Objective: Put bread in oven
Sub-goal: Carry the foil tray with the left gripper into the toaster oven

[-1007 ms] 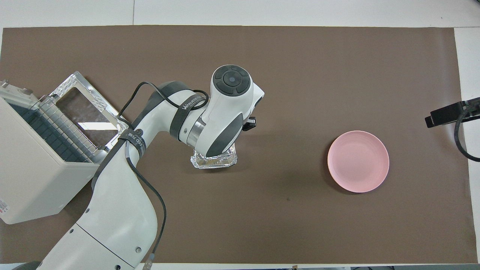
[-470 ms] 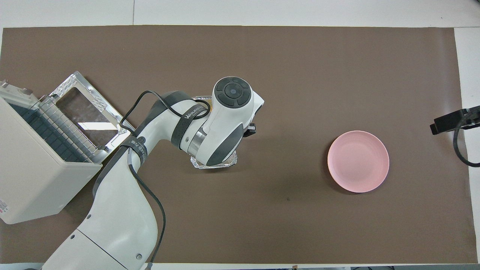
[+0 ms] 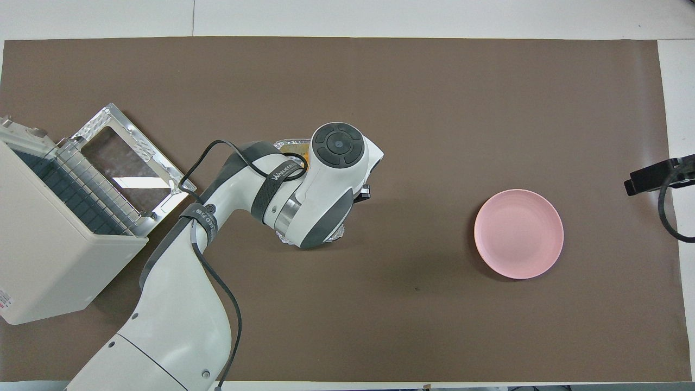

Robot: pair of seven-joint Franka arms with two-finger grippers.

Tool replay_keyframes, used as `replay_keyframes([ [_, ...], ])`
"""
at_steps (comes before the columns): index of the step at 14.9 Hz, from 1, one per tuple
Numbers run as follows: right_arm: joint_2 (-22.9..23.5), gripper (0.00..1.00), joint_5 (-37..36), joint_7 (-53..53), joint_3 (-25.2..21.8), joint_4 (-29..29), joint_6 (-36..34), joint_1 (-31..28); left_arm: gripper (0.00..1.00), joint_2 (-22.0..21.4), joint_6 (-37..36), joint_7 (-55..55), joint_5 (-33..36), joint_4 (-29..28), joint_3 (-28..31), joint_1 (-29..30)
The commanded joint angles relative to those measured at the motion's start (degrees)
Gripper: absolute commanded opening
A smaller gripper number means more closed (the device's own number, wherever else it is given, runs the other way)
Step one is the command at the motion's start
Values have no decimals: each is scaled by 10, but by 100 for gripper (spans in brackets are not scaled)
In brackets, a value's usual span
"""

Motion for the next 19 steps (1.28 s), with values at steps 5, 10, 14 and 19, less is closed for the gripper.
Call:
replay_keyframes([
  [5, -16, 100, -7, -8, 8, -19, 2, -7, 0, -20, -21, -22, 9, -6, 10, -6],
  [10, -16, 100, -7, -9, 8, -19, 3, -7, 0, -45, -142, -47, 4, 83, 52, 0],
  [14, -16, 100, -7, -8, 8, -19, 2, -7, 0, -69, -160, -63, 12, 82, 104, 9],
  [19, -16, 100, -7, -9, 8, -19, 3, -7, 0, -60, -137, -56, 6, 83, 176, 92],
])
